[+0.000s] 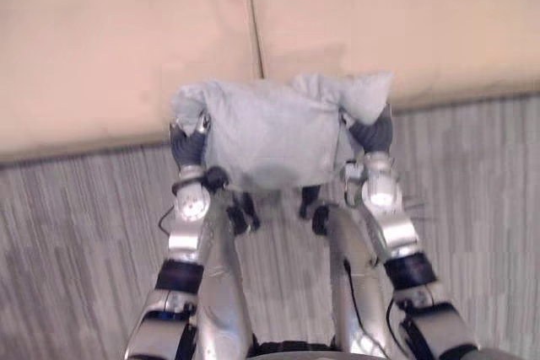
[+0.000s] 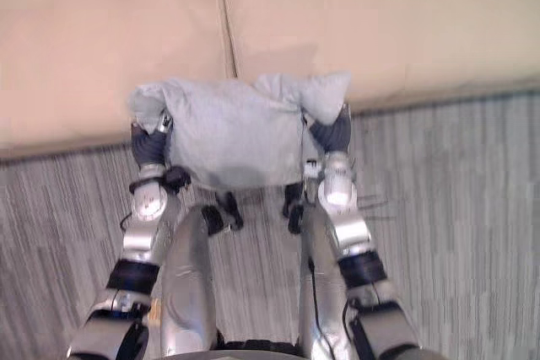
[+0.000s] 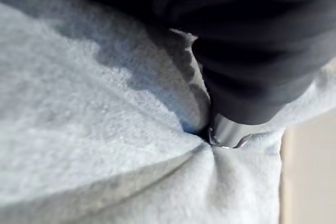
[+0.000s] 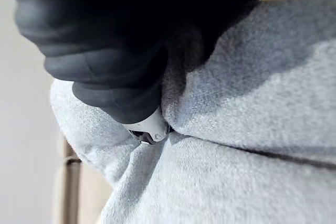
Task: Pick up cushions and gather them together orderly.
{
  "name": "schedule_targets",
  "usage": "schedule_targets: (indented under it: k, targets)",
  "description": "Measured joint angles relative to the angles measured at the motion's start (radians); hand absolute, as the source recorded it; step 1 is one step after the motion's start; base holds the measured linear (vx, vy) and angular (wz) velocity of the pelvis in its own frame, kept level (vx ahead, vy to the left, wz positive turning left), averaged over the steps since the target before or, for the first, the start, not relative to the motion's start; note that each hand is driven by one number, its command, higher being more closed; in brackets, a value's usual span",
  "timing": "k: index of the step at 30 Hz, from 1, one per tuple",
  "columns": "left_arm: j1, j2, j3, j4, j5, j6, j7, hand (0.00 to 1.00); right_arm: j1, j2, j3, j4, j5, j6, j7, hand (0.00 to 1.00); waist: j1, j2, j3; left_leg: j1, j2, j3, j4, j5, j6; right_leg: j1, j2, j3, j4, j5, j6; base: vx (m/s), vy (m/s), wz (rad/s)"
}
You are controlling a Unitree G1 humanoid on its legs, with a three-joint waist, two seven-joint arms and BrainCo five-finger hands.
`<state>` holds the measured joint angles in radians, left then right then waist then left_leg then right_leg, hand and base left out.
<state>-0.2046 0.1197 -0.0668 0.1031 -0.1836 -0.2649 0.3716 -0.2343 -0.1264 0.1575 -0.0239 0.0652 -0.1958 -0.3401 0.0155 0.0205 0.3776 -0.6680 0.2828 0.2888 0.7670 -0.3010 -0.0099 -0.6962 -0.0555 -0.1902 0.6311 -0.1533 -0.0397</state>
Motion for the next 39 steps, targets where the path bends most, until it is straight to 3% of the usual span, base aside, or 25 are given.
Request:
schedule_targets:
  k: [4,7,15,18,20,22,24,26,28,30,31,32,33,34,35,36,39]
  targets:
    - [0.107,0.0,-0.027,-0.027,0.029,-0.018,-0.014,1.0,0.096,0.001,0.0,-0.021,-0.02,-0.034,0.036,1.0,-0.002,-0.005,-0.086,0.182,-0.064,0.016,-0.183,0.057,0.002,0.172,-0.014,0.001,-0.145,0.02,0.028,0.23,0.038,0.16]
    - [0.187,0.0,-0.042,-0.029,0.034,-0.024,-0.042,1.0,0.127,-0.003,0.001,0.003,-0.019,-0.035,0.083,1.0,-0.005,-0.005,-0.131,0.341,-0.122,0.019,-0.381,0.127,-0.005,0.328,-0.013,-0.001,-0.328,0.083,0.039,0.26,0.022,0.07]
    - [0.305,0.0,-0.056,-0.045,0.038,-0.024,-0.087,1.0,0.161,-0.024,0.014,0.045,-0.019,-0.034,0.129,1.0,-0.002,-0.013,-0.189,0.492,-0.151,0.034,-0.496,0.138,-0.011,0.501,-0.002,0.012,-0.506,0.141,0.055,0.14,0.052,-0.07]
    - [0.358,0.0,-0.056,-0.074,0.038,-0.024,-0.087,1.0,0.159,-0.033,0.042,0.055,-0.019,-0.034,0.13,1.0,0.001,-0.015,-0.191,0.531,-0.15,0.037,-0.495,0.133,-0.011,0.506,-0.003,0.033,-0.46,0.14,0.056,0.07,0.055,-0.2]
    - [0.384,0.002,-0.056,-0.089,0.038,-0.023,-0.092,1.0,0.154,-0.035,0.046,0.083,-0.019,-0.034,0.138,1.0,0.001,-0.015,-0.19,0.557,-0.144,0.035,-0.484,0.101,-0.006,0.475,-0.01,0.033,-0.339,0.105,0.081,0.04,0.063,-0.1]
    - [0.393,0.007,-0.06,-0.089,0.038,-0.011,-0.112,1.0,0.154,-0.039,0.046,0.125,-0.02,-0.034,0.141,1.0,-0.003,-0.026,-0.188,0.598,-0.165,0.033,-0.461,0.053,0.007,0.388,-0.067,0.032,-0.055,0.045,0.093,0.01,0.075,0.1]
    - [0.404,0.02,-0.062,-0.094,0.039,-0.006,-0.119,1.0,0.159,-0.038,0.047,0.159,-0.02,-0.033,0.148,1.0,-0.009,-0.029,-0.187,0.636,-0.177,0.008,-0.457,-0.002,0.028,0.324,-0.103,0.024,0.101,0.021,0.066,0.01,0.021,0.16]
    - [0.401,0.027,-0.063,-0.094,0.039,-0.005,-0.12,1.0,0.161,-0.043,0.049,0.174,-0.025,-0.026,0.155,1.0,-0.009,-0.025,-0.186,0.644,-0.178,-0.019,-0.448,-0.027,0.019,0.3,-0.1,0.027,0.044,-0.021,0.071,0.11,-0.053,0.27]
    - [0.395,0.037,-0.07,-0.094,0.038,-0.005,-0.12,1.0,0.166,-0.059,0.049,0.174,-0.029,-0.021,0.171,1.0,-0.027,-0.022,-0.184,0.65,-0.168,-0.06,-0.463,-0.034,0.002,0.276,-0.072,0.045,-0.145,0.009,0.094,0.2,-0.115,0.56]
    - [0.396,0.075,-0.1,-0.09,0.039,-0.003,-0.13,1.0,0.197,-0.068,0.046,0.169,-0.03,-0.02,0.171,1.0,-0.046,-0.036,-0.19,0.674,-0.176,-0.112,-0.466,-0.044,-0.051,0.29,-0.052,0.114,-0.368,0.172,0.113,0.36,-0.224,0.84]
    - [0.395,0.067,-0.105,-0.078,0.039,-0.001,-0.137,1.0,0.213,-0.078,0.044,0.166,-0.03,-0.02,0.171,1.0,-0.058,-0.022,-0.191,0.688,-0.168,-0.138,-0.46,-0.056,-0.069,0.3,-0.048,0.12,-0.341,0.224,0.086,0.41,-0.222,0.71]
    - [0.4,0.039,-0.113,-0.07,0.039,0.006,-0.145,1.0,0.227,-0.098,0.04,0.164,-0.029,-0.012,0.171,1.0,-0.055,0.019,-0.202,0.683,-0.137,-0.154,-0.437,-0.039,-0.102,0.306,-0.03,0.081,-0.315,0.191,0.067,0.42,-0.202,0.44]
    - [0.392,0.023,-0.115,-0.066,0.039,0.006,-0.153,1.0,0.229,-0.1,0.03,0.162,-0.03,-0.01,0.171,1.0,-0.056,0.025,-0.204,0.637,-0.106,-0.17,-0.349,-0.001,-0.161,0.313,-0.015,0.059,-0.305,0.17,0.043,0.48,-0.232,0.28]
    - [0.369,0.019,-0.115,-0.05,0.038,0.006,-0.157,1.0,0.231,-0.103,0.016,0.155,-0.03,-0.01,0.171,1.0,-0.053,0.026,-0.204,0.577,-0.084,-0.174,-0.232,0.039,-0.173,0.337,-0.006,0.045,-0.327,0.164,0.033,0.37,-0.217,0.2]
    - [0.357,0.013,-0.115,-0.041,0.038,0.006,-0.16,1.0,0.231,-0.104,0.009,0.152,-0.029,-0.01,0.17,1.0,-0.053,0.025,-0.204,0.54,-0.069,-0.17,-0.154,0.072,-0.171,0.361,0.0,0.04,-0.354,0.164,0.032,0.41,-0.215,0.15]
    - [0.338,0.003,-0.117,-0.016,0.038,0.006,-0.175,1.0,0.233,-0.108,-0.006,0.143,-0.028,-0.01,0.169,1.0,-0.045,0.024,-0.203,0.481,-0.036,-0.152,-0.021,0.067,-0.174,0.428,0.011,0.031,-0.42,0.173,0.019,0.33,-0.126,0.09]
    - [0.325,-0.002,-0.121,-0.01,0.038,0.005,-0.192,1.0,0.241,-0.111,-0.035,0.079,-0.027,-0.015,0.169,1.0,-0.047,0.025,-0.204,0.413,-0.029,-0.092,0.005,0.035,-0.12,0.506,0.007,0.028,-0.492,0.178,0.021,0.24,-0.03,0.02]
